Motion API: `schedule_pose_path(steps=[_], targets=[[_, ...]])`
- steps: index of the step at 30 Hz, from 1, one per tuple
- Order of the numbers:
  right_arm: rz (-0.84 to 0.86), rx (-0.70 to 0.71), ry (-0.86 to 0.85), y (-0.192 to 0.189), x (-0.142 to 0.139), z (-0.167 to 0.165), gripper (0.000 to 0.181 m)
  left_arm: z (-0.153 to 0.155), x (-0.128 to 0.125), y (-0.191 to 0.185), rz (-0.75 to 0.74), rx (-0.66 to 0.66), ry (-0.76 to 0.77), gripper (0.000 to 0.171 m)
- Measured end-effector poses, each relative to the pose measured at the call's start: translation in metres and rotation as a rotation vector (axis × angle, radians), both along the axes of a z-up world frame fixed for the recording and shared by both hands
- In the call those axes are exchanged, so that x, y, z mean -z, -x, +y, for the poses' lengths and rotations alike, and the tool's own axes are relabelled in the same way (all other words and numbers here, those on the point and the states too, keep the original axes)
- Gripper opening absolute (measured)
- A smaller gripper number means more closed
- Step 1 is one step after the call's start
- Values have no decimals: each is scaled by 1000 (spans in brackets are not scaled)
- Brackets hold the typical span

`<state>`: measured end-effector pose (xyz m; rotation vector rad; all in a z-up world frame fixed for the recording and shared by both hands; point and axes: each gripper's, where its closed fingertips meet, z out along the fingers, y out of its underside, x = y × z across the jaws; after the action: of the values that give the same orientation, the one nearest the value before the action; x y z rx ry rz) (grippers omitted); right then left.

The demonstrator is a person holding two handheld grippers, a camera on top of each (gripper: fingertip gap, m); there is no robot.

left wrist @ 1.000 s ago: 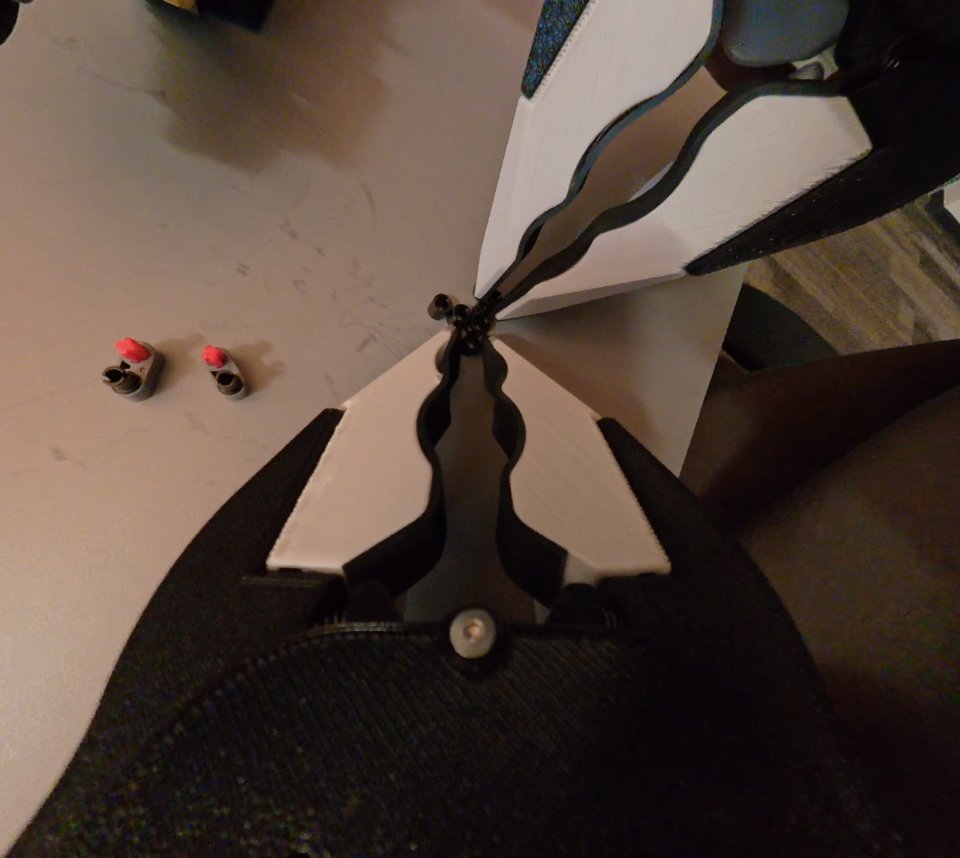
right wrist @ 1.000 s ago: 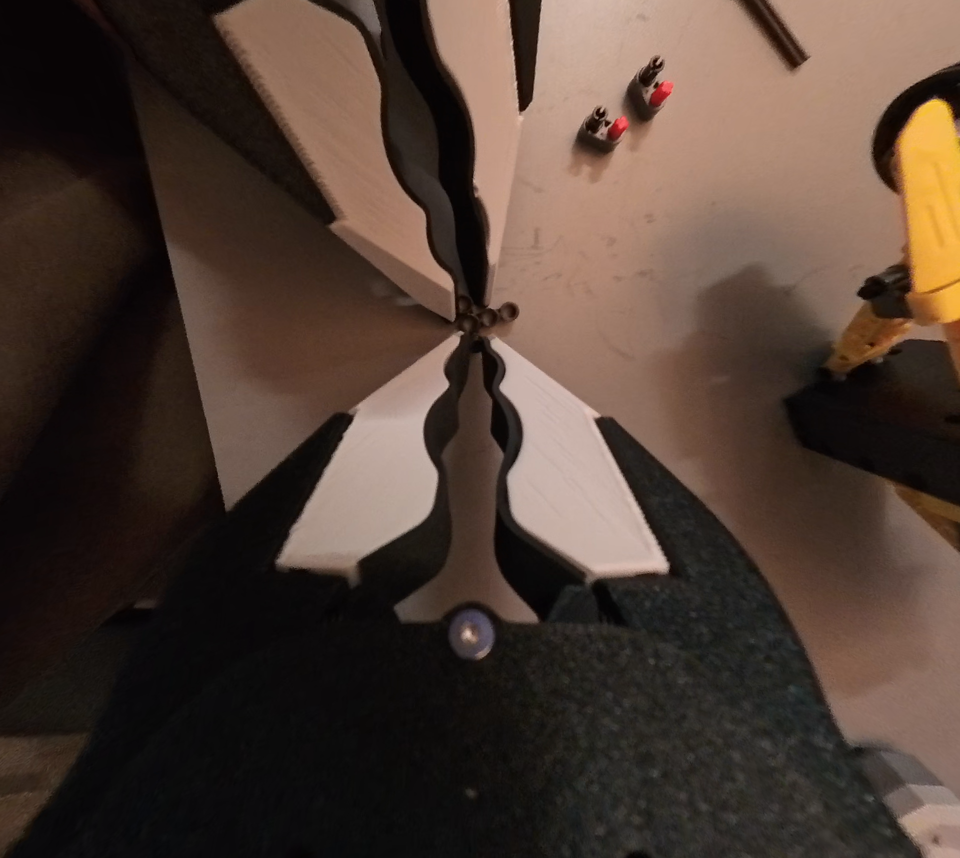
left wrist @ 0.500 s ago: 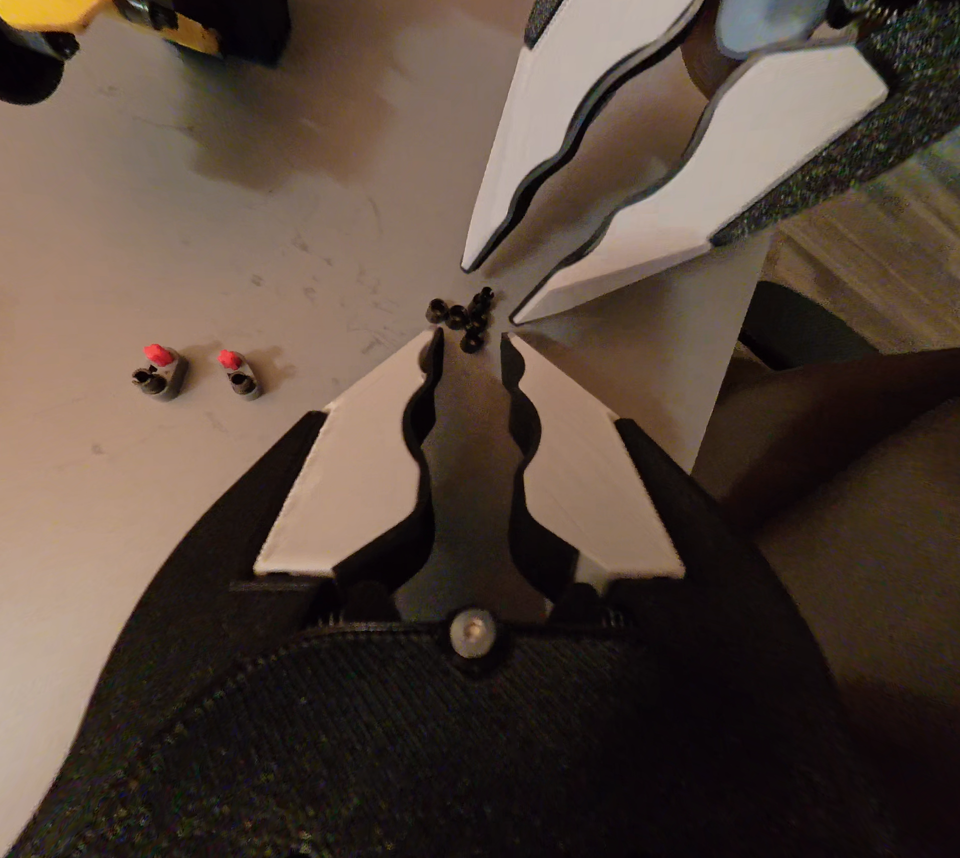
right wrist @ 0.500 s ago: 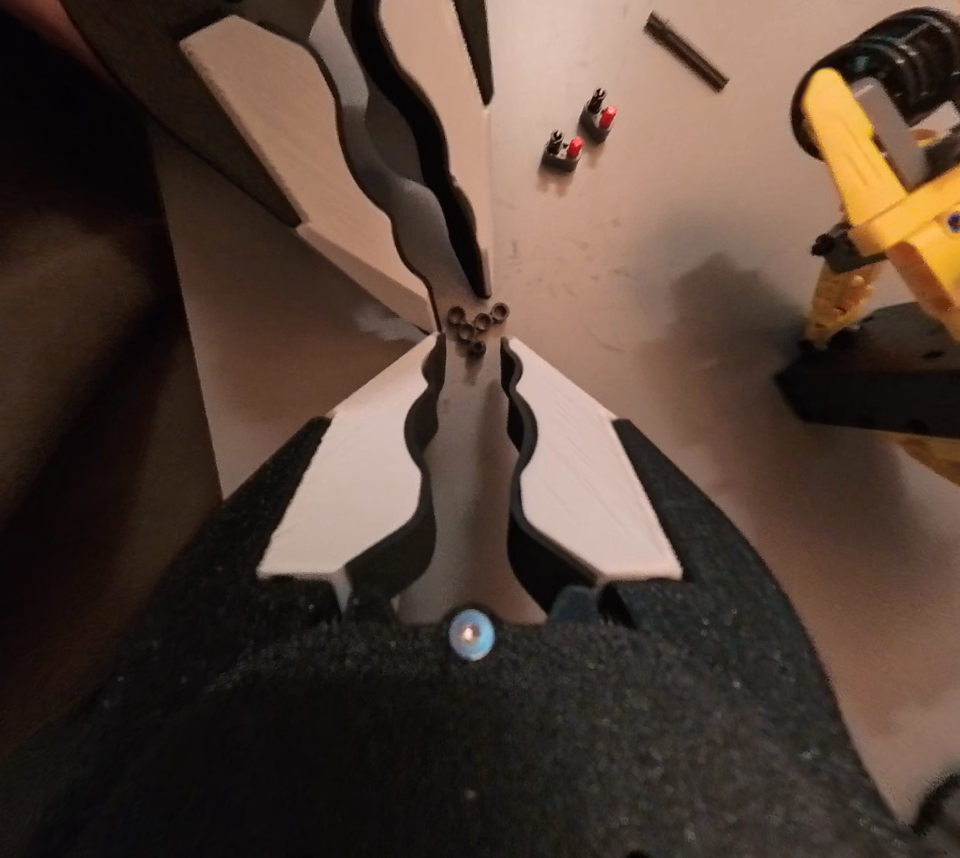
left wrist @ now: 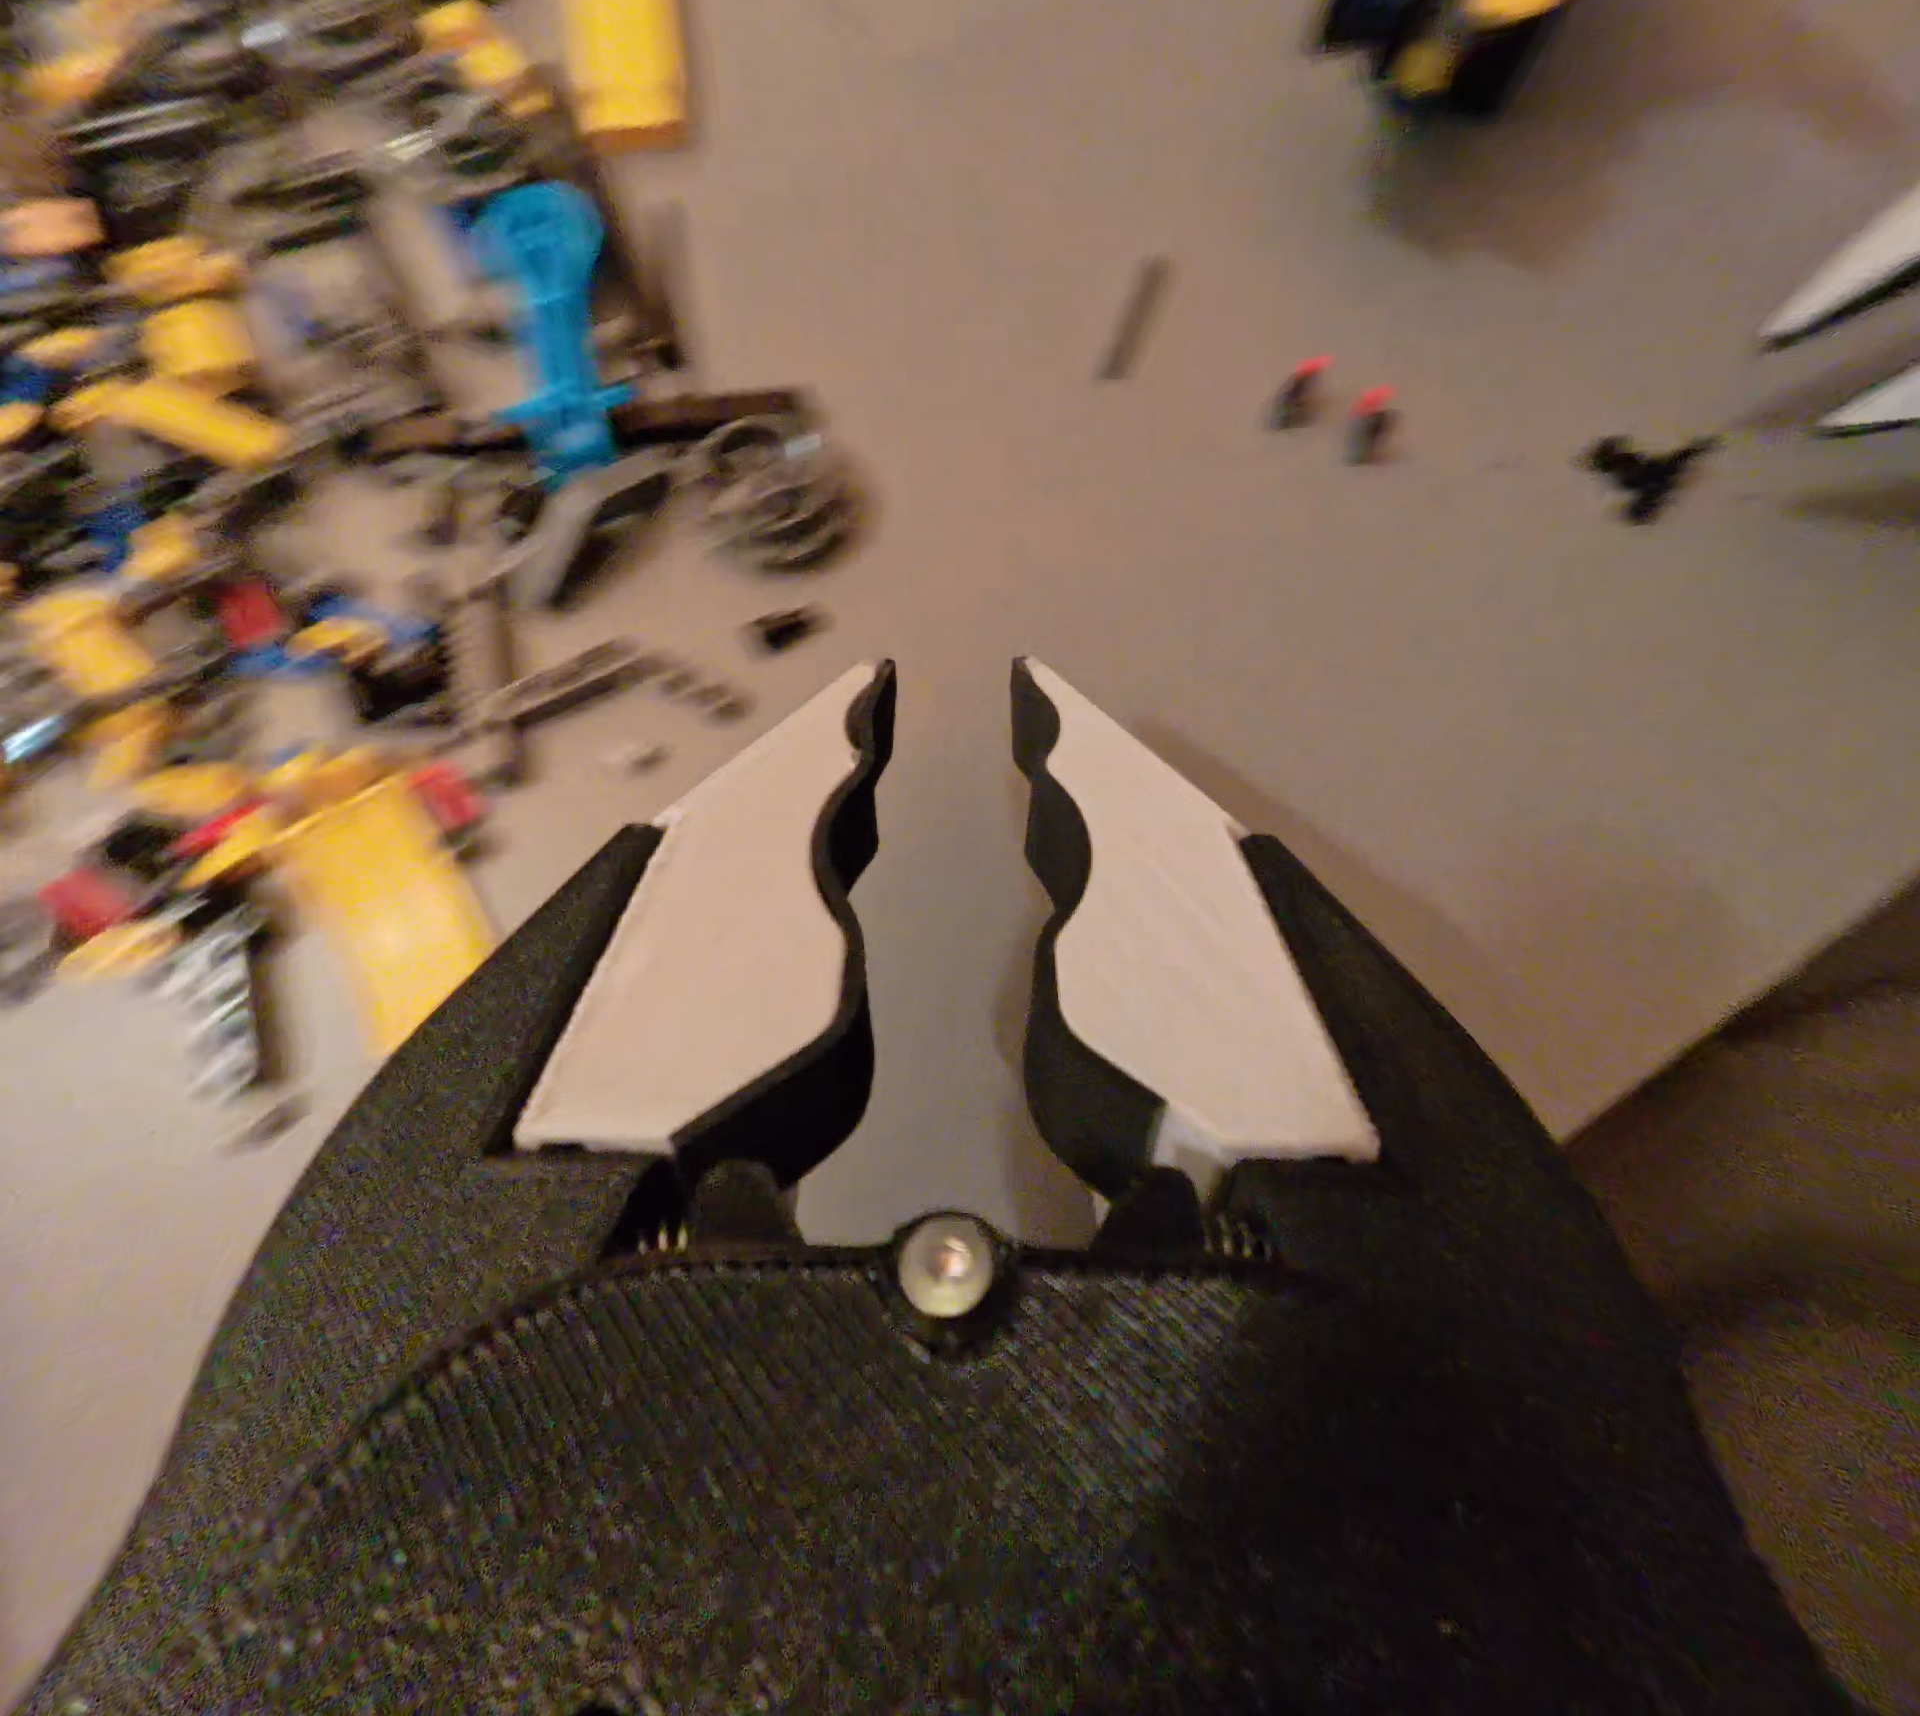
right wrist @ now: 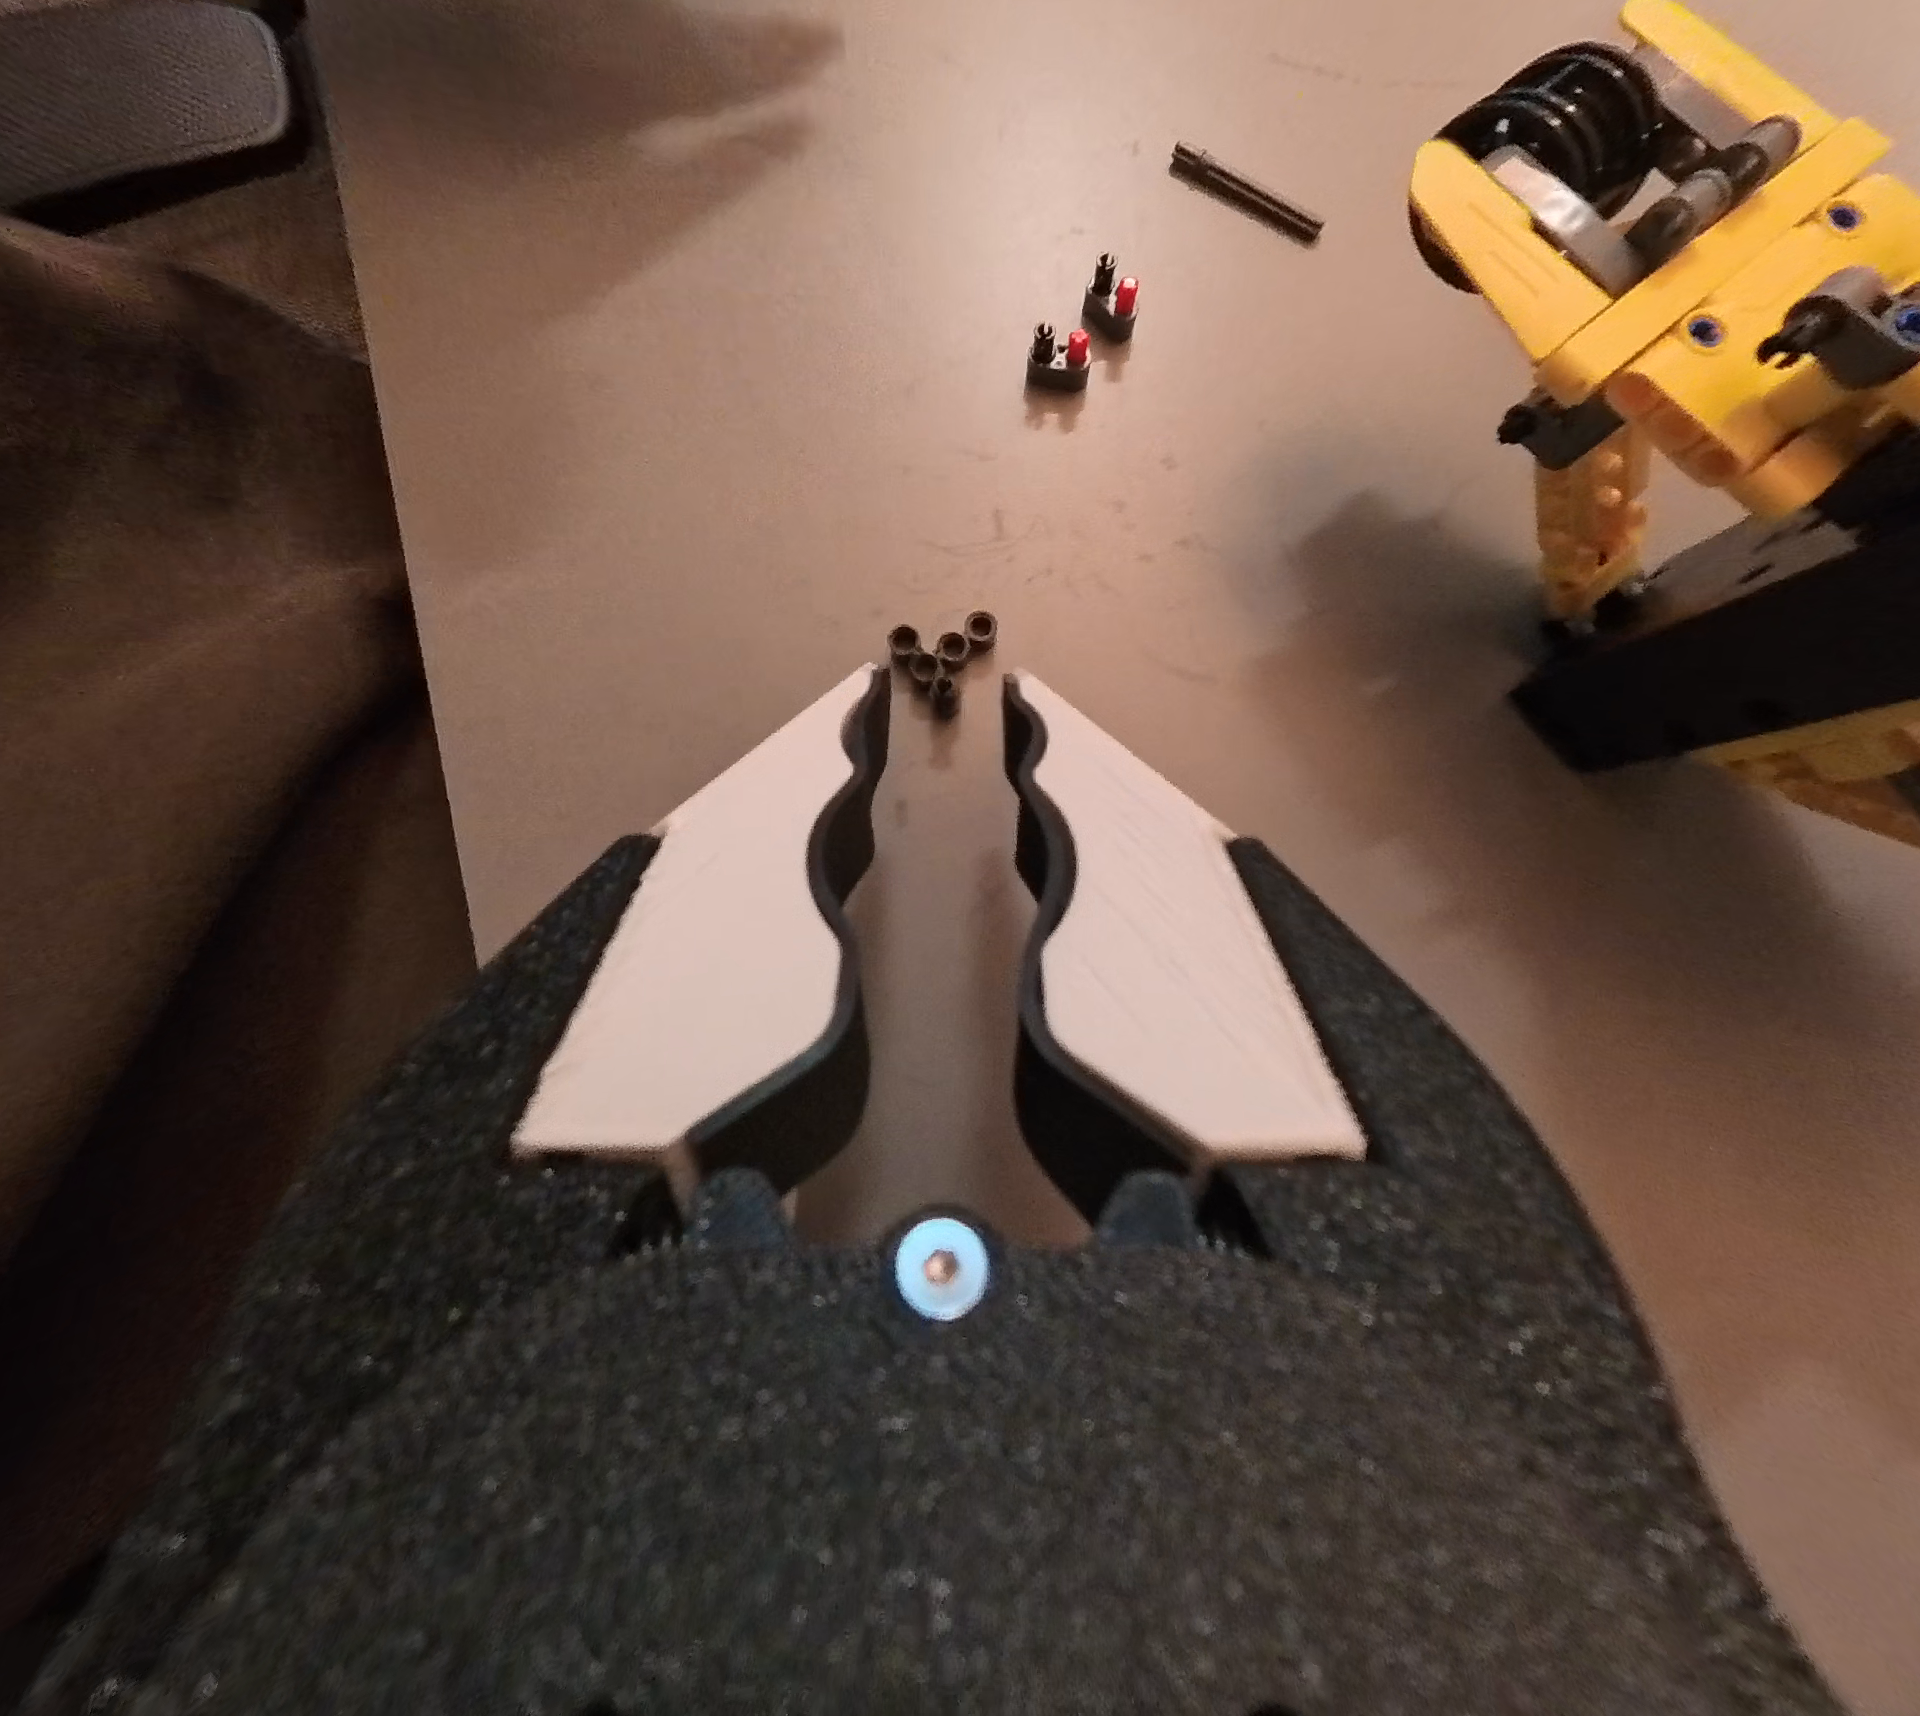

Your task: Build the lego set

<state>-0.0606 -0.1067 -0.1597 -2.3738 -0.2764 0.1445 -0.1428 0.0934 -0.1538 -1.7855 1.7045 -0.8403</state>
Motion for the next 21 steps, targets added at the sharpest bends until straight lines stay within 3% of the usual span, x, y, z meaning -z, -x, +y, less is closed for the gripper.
schedule_pose_path(steps=[4, 7, 11, 21], targets=[[10, 3, -19, -1, -1, 0, 21, 57, 8, 33, 65, -102, -73, 19], [15, 1, -29, 0, -2, 0, 21, 57, 21, 42, 108, -3, -96, 25], [23, -2, -46, 3, -7, 1, 21, 75, 38, 51, 185, 1, -243, 31], [19, -3, -55, 8, -10, -1, 21, 63, 41, 52, 170, 28, -49, 13]])
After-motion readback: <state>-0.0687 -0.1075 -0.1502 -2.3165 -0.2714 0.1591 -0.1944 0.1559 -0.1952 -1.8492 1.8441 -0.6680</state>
